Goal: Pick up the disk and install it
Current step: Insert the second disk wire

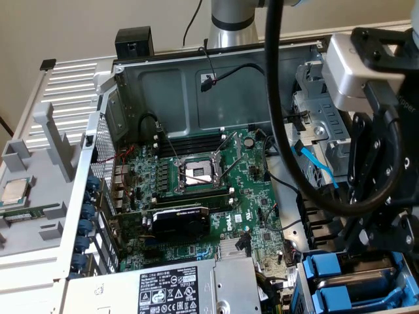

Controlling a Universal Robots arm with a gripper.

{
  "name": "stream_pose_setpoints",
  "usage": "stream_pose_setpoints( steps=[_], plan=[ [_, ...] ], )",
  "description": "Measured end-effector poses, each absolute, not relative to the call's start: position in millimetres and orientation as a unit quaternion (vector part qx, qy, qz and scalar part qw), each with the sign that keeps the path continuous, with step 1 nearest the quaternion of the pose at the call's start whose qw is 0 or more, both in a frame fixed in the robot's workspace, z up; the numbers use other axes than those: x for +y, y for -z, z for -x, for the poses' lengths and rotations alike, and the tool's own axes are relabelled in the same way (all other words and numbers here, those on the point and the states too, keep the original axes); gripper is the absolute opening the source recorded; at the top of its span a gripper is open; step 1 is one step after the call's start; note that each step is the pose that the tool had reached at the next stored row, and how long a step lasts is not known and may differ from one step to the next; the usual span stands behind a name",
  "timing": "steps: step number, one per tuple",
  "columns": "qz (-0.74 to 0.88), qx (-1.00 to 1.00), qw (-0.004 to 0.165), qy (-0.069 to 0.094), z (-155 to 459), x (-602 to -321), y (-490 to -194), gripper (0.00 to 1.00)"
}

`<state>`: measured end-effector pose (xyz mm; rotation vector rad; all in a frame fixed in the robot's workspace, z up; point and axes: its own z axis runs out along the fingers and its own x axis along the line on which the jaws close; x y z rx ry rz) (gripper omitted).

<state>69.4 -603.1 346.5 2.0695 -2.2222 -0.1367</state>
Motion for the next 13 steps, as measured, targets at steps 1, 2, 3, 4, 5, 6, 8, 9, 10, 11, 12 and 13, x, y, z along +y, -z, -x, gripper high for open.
stream_pose_setpoints(
  steps=[1,2,3,4,5,6,8,9,10,11,12,13],
  plan=[
    [-0.680,-0.730,0.051,0.045,-69.4,-603.1,-346.2,0.16],
    [-0.680,-0.730,0.051,0.045,-69.4,-603.1,-345.9,0.16],
    [-0.680,-0.730,0.051,0.045,-69.3,-603.1,-345.8,0.16],
    [-0.680,-0.730,0.051,0.045,-69.3,-603.1,-345.8,0.16],
    [-0.680,-0.730,0.051,0.045,-69.4,-603.1,-345.7,0.16],
    [-0.680,-0.730,0.050,0.045,-69.3,-603.1,-345.6,0.16],
    [-0.680,-0.730,0.050,0.045,-69.4,-603.2,-345.7,0.16],
    [-0.680,-0.730,0.050,0.045,-69.4,-603.4,-345.7,0.16],
    [-0.680,-0.730,0.050,0.045,-69.3,-603.6,-345.6,0.16],
    [-0.680,-0.730,0.050,0.045,-69.3,-603.8,-345.6,0.16],
    [-0.680,-0.730,0.050,0.045,-69.3,-603.9,-345.6,0.16],
    [-0.680,-0.730,0.050,0.044,-69.3,-603.9,-345.7,0.16]
  ],
)
